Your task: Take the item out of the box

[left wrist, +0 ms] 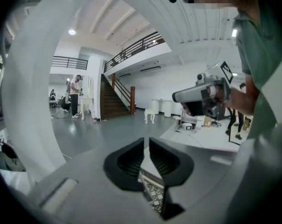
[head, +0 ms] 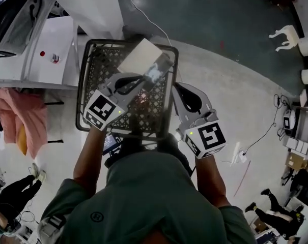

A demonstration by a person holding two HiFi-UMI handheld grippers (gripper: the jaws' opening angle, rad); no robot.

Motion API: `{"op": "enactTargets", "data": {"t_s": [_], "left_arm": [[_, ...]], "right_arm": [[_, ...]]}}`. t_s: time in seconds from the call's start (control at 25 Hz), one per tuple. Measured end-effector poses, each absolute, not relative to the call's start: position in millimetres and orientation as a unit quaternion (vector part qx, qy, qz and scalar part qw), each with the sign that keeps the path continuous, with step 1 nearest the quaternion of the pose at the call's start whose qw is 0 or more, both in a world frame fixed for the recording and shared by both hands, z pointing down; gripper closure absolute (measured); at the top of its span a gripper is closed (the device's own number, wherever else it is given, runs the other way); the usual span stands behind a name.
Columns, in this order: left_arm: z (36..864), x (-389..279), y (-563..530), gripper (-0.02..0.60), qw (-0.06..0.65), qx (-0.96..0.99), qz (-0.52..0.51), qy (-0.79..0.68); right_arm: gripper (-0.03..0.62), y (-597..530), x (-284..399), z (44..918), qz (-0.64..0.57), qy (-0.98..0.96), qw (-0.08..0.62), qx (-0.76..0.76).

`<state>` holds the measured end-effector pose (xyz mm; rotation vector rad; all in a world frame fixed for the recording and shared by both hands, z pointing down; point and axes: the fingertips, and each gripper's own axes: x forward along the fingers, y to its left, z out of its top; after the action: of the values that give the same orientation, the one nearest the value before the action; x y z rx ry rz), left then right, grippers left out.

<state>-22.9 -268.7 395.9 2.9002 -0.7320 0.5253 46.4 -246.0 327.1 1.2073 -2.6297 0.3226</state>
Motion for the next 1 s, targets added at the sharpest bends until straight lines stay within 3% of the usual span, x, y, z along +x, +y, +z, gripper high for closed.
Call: {"op": "enactTargets", "data": {"t_s": [1.0], "left_arm": [[602.9,20.9,-343.5,0.474,0.171,0.921,0.27,-0.224]], "right_arm": [[0.589,-322.9,76.4,468.7,0.203,-0.891,0.156,0.374]]}}
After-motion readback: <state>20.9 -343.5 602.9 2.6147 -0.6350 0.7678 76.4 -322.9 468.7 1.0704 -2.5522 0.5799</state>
